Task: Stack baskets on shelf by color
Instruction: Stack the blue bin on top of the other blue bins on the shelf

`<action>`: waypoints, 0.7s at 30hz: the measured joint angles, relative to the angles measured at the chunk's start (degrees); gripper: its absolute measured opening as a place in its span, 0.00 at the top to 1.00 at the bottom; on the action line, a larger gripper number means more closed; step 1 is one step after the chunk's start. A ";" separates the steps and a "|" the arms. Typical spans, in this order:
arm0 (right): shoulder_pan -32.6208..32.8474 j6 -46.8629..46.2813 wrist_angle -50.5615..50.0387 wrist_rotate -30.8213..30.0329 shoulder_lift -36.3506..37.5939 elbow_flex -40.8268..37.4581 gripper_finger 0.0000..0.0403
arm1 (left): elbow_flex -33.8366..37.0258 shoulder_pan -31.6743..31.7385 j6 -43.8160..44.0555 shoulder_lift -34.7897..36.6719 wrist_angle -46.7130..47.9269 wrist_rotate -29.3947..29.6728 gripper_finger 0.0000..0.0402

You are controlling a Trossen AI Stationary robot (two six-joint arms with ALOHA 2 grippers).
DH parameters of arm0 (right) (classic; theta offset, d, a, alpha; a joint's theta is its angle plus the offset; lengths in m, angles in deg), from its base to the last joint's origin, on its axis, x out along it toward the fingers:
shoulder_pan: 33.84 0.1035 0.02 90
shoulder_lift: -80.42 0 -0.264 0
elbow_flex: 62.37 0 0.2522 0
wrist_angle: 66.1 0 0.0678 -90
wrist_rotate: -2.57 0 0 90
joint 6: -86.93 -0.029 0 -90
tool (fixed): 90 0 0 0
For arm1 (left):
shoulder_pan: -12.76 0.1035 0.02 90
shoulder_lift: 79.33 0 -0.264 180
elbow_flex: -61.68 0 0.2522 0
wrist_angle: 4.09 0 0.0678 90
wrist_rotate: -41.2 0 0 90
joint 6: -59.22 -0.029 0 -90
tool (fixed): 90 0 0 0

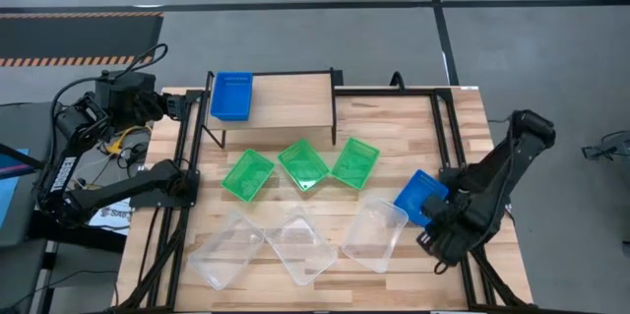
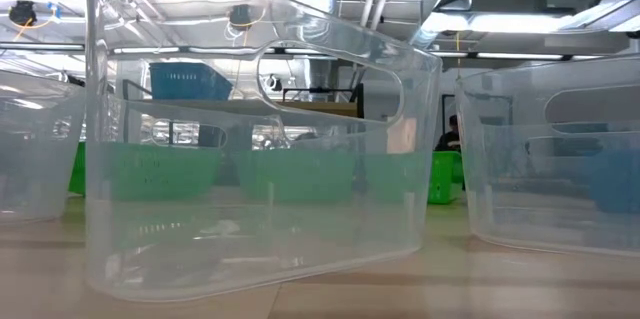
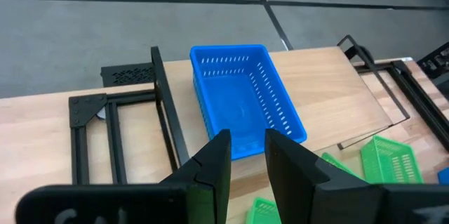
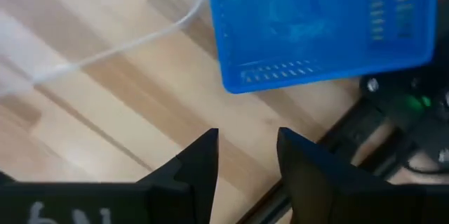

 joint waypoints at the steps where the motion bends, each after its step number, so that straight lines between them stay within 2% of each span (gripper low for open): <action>1: -0.05 1.17 -0.16 -0.04 -1.10 0.00 0.56 | 0.00 0.00 0.00 0.00 0.05 0.00 0.81; 10: -3.23 9.76 1.93 -1.00 -6.36 0.00 0.39 | 0.00 0.00 -0.58 0.00 0.17 -0.04 0.81; 21: -6.83 14.50 12.76 -1.61 -6.45 -7.61 0.37 | 0.00 0.00 -1.62 0.00 0.23 -0.17 0.81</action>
